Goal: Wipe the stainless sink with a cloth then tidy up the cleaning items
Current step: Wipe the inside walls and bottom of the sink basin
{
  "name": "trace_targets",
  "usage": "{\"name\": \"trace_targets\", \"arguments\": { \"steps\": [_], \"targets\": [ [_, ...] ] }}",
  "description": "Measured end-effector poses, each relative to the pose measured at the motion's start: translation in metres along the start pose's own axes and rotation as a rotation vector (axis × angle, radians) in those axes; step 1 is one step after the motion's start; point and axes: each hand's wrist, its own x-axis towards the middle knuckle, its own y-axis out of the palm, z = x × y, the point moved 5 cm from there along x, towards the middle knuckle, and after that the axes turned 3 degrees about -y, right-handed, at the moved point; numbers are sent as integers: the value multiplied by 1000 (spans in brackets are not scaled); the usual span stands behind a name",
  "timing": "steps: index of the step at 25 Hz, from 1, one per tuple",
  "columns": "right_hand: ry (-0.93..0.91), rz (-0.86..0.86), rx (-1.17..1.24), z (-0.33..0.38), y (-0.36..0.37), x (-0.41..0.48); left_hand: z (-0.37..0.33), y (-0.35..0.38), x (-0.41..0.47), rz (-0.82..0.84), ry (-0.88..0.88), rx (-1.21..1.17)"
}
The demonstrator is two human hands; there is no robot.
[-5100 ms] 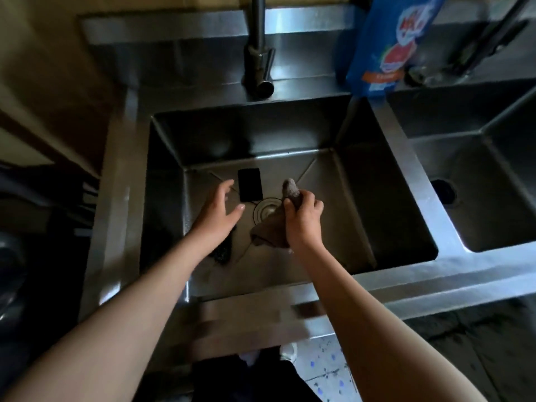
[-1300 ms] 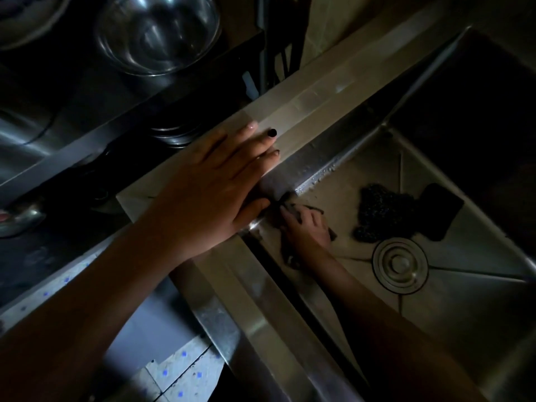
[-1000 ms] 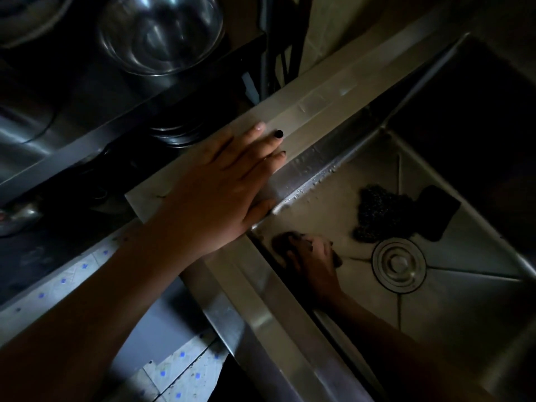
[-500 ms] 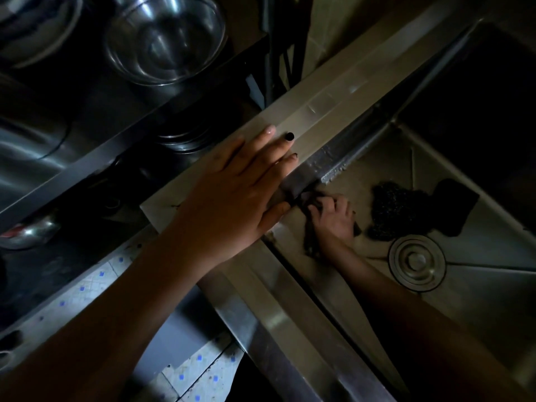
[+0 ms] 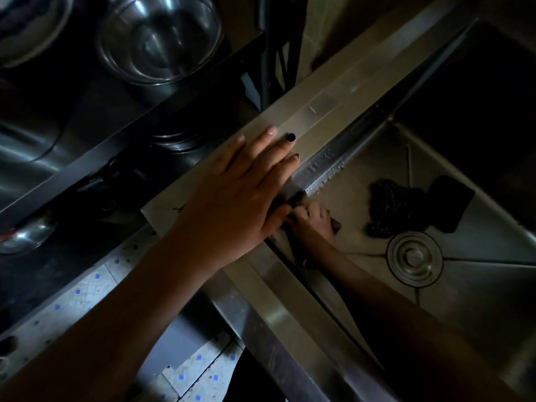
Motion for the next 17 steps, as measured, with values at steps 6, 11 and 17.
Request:
{"name": "trace_targets", "arguments": {
  "steps": [6,11,17],
  "targets": [
    [396,-27,55,-58,-14,29,-1,0,0,3,10,-19],
    [573,-371,-8,-77,-46,11,-3,-4,9,0,0,-97],
    [517,-237,-78,-66,-27,-18,-9,-3,76,-53,242,-104]
  ]
}}
